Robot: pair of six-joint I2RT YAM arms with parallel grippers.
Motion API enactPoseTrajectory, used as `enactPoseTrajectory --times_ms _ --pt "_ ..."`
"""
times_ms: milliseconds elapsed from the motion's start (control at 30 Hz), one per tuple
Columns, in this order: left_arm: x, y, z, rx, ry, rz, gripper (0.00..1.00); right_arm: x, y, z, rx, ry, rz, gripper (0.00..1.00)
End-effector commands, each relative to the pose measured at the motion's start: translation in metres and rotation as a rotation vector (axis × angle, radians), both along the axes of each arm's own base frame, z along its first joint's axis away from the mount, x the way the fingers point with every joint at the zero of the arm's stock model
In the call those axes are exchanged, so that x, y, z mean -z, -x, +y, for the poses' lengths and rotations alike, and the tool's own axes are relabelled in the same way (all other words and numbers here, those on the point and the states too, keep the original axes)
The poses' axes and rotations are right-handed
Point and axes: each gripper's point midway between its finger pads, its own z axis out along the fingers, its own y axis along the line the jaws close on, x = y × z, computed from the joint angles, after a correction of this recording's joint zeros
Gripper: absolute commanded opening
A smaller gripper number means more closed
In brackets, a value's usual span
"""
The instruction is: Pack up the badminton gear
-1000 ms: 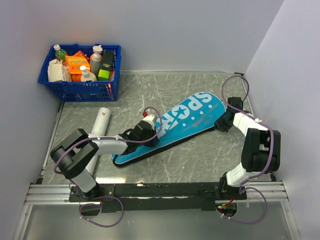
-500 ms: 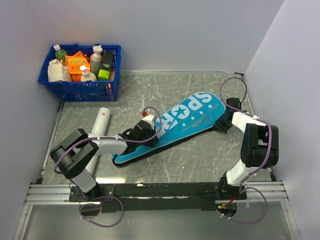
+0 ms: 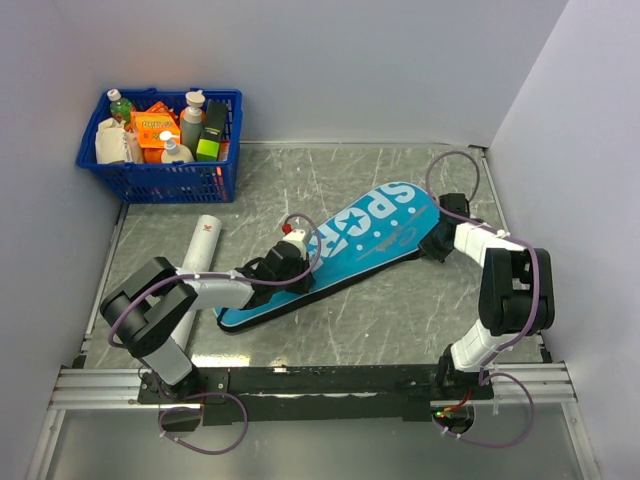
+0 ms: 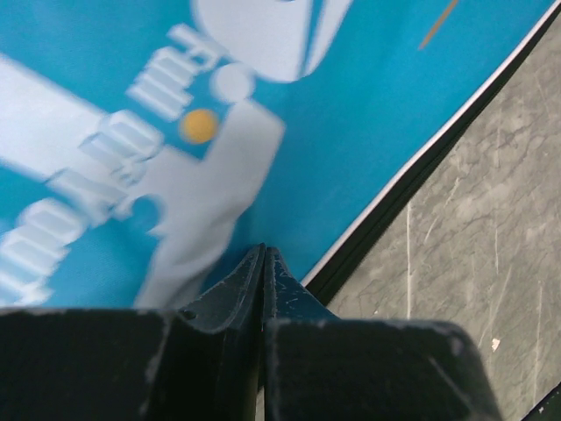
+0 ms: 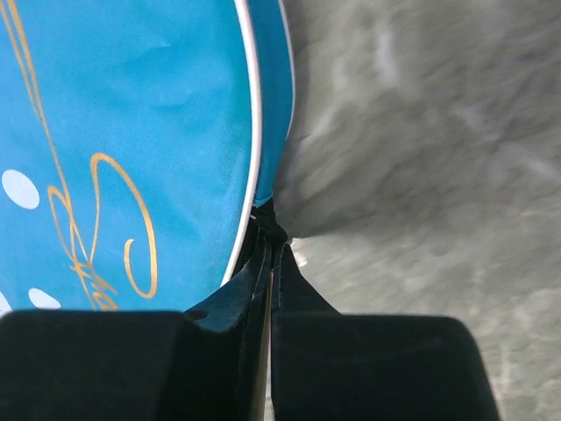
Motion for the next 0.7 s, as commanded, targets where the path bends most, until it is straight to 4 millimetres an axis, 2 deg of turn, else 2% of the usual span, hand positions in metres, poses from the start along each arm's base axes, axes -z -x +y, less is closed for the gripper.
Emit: enactPoseTrajectory --times_ms 0,33,167,200,367,533,667 --pt "0.003 0.0 0.007 -0.001 -0.021 -0.005 0.07 -0.012 -0.013 0.043 -0.082 -0.042 -0.045 0.0" --pt "0.003 0.001 0.007 0.0 -0.022 -0.003 0.08 -0.012 -0.011 0.055 -0.108 -0.047 -0.041 0.0" --pt "0.003 0.001 0.006 0.003 -0.021 -0.003 0.07 -0.012 -0.011 0.076 -0.147 -0.068 -0.04 0.0" --pt "0.003 0.0 0.007 0.002 -0.021 -0.003 0.07 -0.01 -0.008 0.074 -0.144 -0.061 -0.022 0.0" --pt "0.003 0.001 0.008 0.0 -0.021 -0.004 0.07 -0.021 -0.008 0.066 -0.126 -0.025 -0.034 0.24" --pt "0.003 0.001 0.006 0.006 -0.017 -0.001 0.07 -0.043 -0.01 0.066 -0.135 -0.027 -0.091 0.24" --pt "0.003 0.002 0.005 0.009 -0.018 0.001 0.07 -0.047 -0.012 0.072 -0.152 -0.049 -0.106 0.24"
